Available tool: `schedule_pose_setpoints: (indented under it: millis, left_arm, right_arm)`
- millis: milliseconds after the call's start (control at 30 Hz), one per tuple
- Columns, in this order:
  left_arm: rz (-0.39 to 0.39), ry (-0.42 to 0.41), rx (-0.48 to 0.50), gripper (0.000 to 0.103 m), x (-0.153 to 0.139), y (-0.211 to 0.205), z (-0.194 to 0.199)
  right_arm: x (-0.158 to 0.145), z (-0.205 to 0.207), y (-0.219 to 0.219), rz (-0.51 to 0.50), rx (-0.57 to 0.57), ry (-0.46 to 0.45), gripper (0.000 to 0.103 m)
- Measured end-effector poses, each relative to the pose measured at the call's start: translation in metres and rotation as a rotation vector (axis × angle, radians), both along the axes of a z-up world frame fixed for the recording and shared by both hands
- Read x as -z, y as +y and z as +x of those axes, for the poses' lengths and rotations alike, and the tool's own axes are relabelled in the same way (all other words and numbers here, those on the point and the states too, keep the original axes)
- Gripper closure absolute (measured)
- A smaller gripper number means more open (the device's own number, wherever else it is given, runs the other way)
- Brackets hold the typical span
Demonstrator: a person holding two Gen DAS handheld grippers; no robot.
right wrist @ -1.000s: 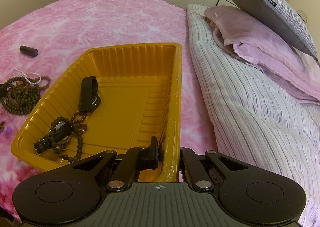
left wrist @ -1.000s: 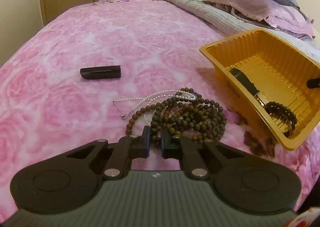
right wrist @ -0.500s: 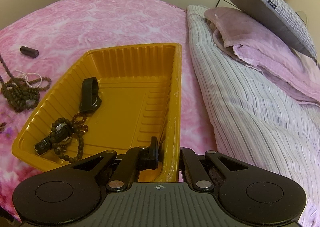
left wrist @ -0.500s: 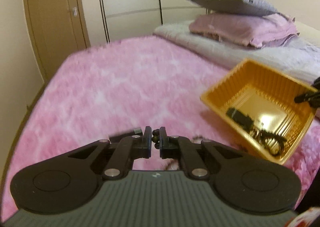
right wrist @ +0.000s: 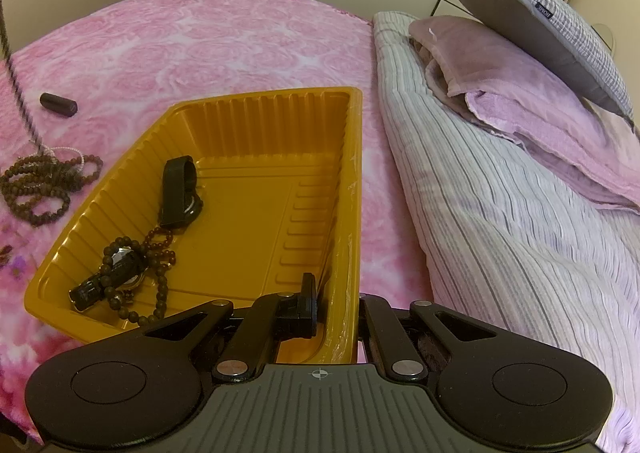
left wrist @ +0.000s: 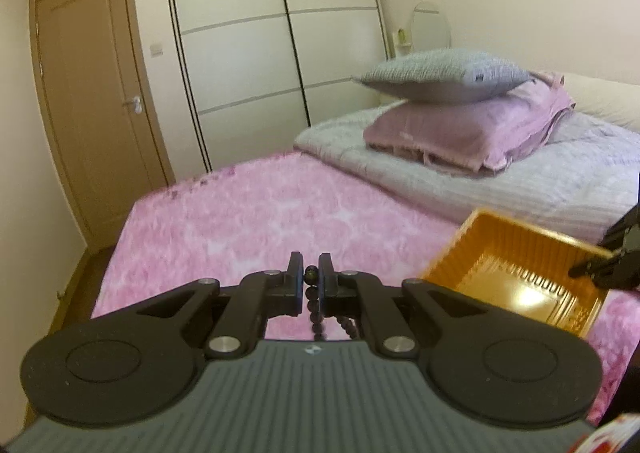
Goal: Organize jewelry
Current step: 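Lift the long necklace high with the left tool to raise its strand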
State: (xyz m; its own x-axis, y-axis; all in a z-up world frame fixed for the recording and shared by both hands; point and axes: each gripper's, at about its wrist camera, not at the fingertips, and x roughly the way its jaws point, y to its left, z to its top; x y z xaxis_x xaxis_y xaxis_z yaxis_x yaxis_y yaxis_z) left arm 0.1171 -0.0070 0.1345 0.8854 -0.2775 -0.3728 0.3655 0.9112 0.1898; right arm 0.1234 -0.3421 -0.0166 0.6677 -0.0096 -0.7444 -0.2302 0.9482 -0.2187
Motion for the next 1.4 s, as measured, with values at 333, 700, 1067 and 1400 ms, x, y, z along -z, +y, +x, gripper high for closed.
schedule_pose_setpoints:
  millis: [333, 700, 1067, 1400]
  left_arm:
    - [-0.029, -0.107, 0.093, 0.097, -0.062, -0.019, 0.009]
    - [-0.033, -0.18, 0.195, 0.097, -0.116, -0.052, 0.018]
    - [-0.063, -0.262, 0.225, 0.097, -0.162, -0.065, 0.02]
    - [-0.076, -0.316, 0.259, 0.097, -0.196, -0.086, 0.021]
  right_arm:
    - [-0.003, 0.001, 0.002, -0.008, -0.004, -0.004, 0.099]
    - [-0.006, 0.002, 0.006, -0.021, -0.022, 0.003, 0.099]
    - [-0.008, 0.006, 0.007, -0.034, -0.039, 0.001, 0.099]
    - [-0.011, 0.006, 0.009, -0.037, -0.046, -0.001, 0.099]
